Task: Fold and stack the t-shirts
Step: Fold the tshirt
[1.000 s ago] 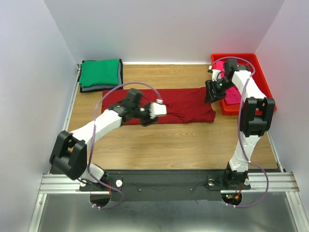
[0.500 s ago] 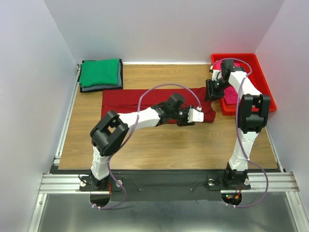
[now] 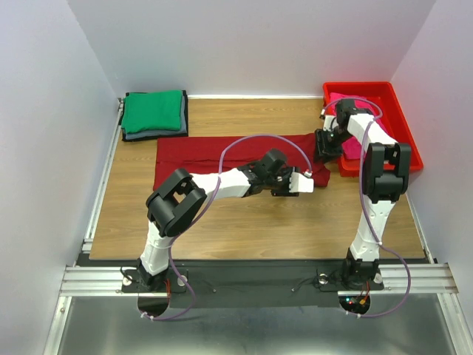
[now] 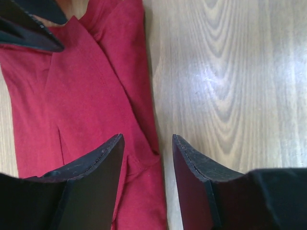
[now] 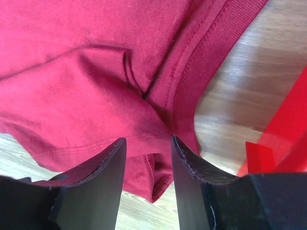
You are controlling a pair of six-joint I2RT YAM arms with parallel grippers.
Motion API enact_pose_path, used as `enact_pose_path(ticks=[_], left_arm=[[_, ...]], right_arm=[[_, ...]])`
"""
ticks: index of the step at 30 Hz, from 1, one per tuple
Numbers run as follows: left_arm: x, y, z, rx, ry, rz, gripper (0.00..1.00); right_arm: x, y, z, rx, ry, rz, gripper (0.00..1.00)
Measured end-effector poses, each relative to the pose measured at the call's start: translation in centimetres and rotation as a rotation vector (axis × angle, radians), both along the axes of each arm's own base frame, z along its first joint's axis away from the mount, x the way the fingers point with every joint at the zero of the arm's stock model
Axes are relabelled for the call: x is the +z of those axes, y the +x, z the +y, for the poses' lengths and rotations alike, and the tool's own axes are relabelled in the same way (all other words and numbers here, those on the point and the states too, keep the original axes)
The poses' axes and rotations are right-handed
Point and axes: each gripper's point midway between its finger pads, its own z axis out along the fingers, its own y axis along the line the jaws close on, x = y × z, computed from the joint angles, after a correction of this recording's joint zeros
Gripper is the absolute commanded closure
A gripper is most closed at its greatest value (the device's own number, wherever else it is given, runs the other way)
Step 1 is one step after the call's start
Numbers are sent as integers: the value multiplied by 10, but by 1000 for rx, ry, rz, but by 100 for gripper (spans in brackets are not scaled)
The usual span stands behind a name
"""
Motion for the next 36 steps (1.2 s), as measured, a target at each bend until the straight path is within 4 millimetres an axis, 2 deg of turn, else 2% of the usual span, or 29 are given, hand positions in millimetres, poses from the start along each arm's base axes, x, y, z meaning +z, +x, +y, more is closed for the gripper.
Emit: enact_pose_path(ticks=[3,9,17,25,28,34,36], left_arm=[[0,2,1,2,3,-8,43],[0,0,0,-5,3,-8,43],[-3,-1,2,-8,14,1,47],[-12,-3,5,-8,39,18,52],[-20,-3,7,-4,57,25,55],[-32,-4,13,7,95,38,74],[-32,-3,14,11,95,41,78]], right_arm=[[-4,-1,-1,-2,-7,9,44],[-6,-1,-3,-8,-21,9,45],[-14,-6,-5,-12,-34,24,71],[-13,-6,-3,-9,-26,22,74],[-13,-6,-2,-7,-20,22,80],[-12,-6,0,-4,-6,22,98],[-12,-6,1,-3,-1,22,98]])
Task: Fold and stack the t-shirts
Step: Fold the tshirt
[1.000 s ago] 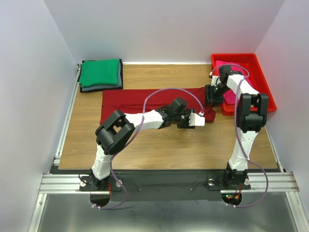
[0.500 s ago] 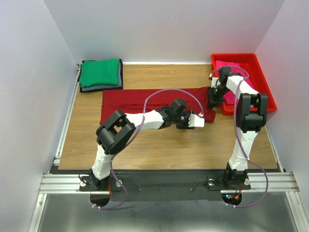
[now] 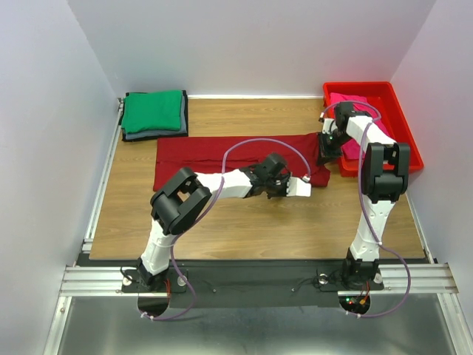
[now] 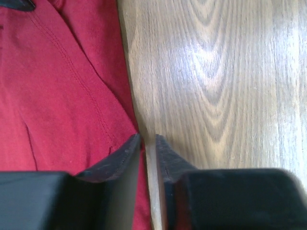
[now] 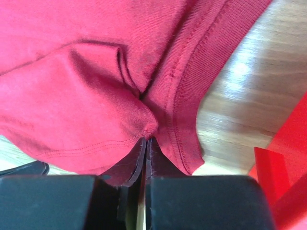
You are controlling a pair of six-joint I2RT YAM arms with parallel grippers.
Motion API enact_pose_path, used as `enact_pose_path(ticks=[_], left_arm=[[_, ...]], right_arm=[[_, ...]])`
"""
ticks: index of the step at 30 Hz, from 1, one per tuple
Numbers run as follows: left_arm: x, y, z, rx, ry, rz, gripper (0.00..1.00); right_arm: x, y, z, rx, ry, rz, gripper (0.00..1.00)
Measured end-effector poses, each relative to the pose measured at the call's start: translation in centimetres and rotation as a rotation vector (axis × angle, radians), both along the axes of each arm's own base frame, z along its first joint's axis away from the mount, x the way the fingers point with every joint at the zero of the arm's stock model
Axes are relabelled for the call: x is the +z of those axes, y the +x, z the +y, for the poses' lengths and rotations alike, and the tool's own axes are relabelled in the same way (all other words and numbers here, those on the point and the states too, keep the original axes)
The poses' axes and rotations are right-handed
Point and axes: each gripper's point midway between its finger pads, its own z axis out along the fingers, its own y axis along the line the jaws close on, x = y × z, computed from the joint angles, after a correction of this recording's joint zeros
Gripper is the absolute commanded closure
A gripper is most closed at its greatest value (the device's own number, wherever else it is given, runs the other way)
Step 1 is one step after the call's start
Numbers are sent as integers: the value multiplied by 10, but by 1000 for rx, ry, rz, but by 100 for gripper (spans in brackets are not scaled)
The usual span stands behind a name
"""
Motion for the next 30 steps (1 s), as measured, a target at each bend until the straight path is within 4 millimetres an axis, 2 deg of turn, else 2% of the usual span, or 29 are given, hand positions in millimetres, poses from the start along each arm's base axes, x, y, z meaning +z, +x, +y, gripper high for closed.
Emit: enact_pose_path(ticks=[6,10,17,19,20,21,25,30], left_arm=[[2,7,8,21,5,8,100],[10,18,14,42,-1,4,100],[28,44,25,85,-38,3,100],[37,53,27,92,-55,6,86],[40,56,28,94,-61,4,71],[45,60,29,97,-71,-1,68],[56,60,34,91,-83,-12,61],[54,34,22,40,-86,-15,61]], right_arm=[[4,2,6,5,34,-8,100],[14,10,11,6,63,-36,100],[44,33,21,0,123,-119,99],[54,39,24,-6,143,-140,99],[57,42,25,-8,148,-149,100],[61,44,25,-11,154,-159,99],[68,49,27,-21,168,-173,99],[58,49,30,-40,184,-139,99]])
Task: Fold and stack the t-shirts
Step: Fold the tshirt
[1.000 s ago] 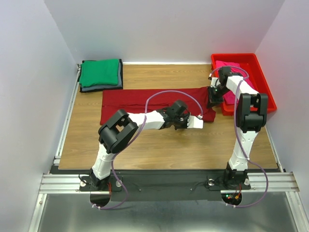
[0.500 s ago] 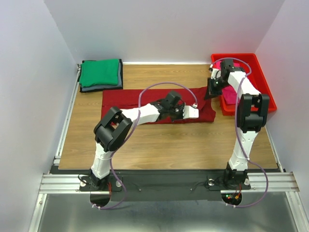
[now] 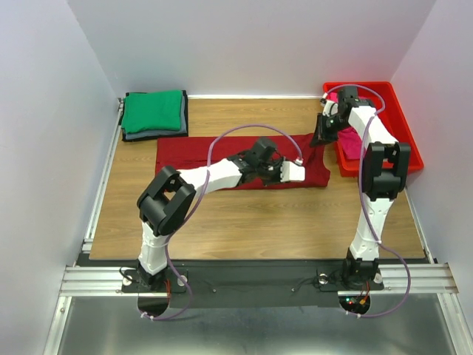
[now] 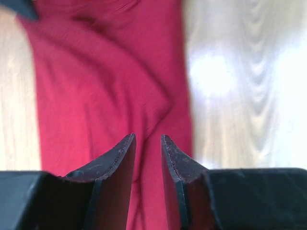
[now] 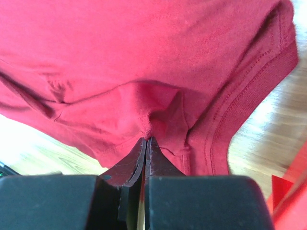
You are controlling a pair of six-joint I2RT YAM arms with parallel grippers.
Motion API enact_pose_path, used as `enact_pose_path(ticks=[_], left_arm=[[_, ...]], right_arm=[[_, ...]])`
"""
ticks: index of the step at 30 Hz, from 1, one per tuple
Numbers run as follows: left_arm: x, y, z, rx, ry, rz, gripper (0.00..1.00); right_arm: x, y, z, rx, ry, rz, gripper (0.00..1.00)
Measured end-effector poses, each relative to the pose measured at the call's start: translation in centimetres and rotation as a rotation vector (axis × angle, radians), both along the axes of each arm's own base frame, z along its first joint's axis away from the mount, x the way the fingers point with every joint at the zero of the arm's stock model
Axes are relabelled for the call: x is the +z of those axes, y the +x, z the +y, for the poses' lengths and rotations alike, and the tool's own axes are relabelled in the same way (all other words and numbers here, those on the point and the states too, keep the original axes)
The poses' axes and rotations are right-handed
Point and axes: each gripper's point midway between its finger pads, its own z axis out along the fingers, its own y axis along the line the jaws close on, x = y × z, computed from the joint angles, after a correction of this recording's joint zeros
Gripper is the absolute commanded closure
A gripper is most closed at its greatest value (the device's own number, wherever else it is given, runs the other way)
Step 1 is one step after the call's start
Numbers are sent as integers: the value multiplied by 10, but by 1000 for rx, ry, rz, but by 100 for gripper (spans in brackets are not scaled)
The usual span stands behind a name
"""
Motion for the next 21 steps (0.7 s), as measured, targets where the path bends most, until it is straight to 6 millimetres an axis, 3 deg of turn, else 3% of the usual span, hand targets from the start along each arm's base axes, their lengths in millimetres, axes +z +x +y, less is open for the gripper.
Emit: enact_pose_path(ticks=[6,14,21], left_arm=[[-9,-16,-15,-40,9,3,61],[-48,-9,-16,-26,71,23,61],[-60,-6,-14,-18,95,21,62]], right_arm=[[-11,-1,1,-12,6,33,99],[-11,0,1,-14,7,33,99],[-11,-1,1,-14,7,34,99]])
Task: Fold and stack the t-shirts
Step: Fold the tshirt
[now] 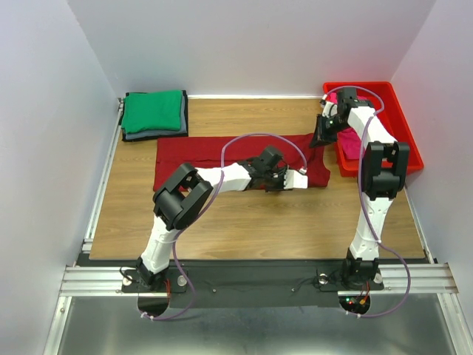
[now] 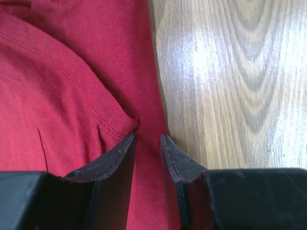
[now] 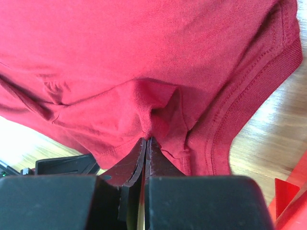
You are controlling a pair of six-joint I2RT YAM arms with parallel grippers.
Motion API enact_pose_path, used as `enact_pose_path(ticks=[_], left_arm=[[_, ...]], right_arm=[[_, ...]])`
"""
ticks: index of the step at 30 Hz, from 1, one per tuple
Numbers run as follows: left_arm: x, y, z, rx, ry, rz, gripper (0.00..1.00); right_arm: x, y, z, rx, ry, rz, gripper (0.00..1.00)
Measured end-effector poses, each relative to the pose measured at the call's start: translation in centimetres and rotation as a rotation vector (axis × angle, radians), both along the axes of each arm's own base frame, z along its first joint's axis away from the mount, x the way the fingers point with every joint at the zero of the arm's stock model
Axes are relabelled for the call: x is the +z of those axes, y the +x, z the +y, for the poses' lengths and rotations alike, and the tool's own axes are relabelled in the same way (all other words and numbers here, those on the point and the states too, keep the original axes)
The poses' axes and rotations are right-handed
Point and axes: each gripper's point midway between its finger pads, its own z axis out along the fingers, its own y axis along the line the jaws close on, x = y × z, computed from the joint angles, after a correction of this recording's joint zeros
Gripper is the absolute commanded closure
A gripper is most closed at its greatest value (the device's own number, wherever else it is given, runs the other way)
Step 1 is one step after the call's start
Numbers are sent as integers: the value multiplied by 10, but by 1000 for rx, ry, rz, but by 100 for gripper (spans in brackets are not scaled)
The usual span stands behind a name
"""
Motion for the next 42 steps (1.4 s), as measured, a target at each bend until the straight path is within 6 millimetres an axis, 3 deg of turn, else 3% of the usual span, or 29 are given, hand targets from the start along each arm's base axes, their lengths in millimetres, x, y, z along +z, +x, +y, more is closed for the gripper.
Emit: enact_pose_path(ticks=[23,42], left_arm=[[11,6,-7,-35,-20,-57,65],[34,15,-16,-50,-58,-114,60]], right_arm=[[-2,-1,0,0,0,6,99],[-2,-1,0,1,1,6,99]])
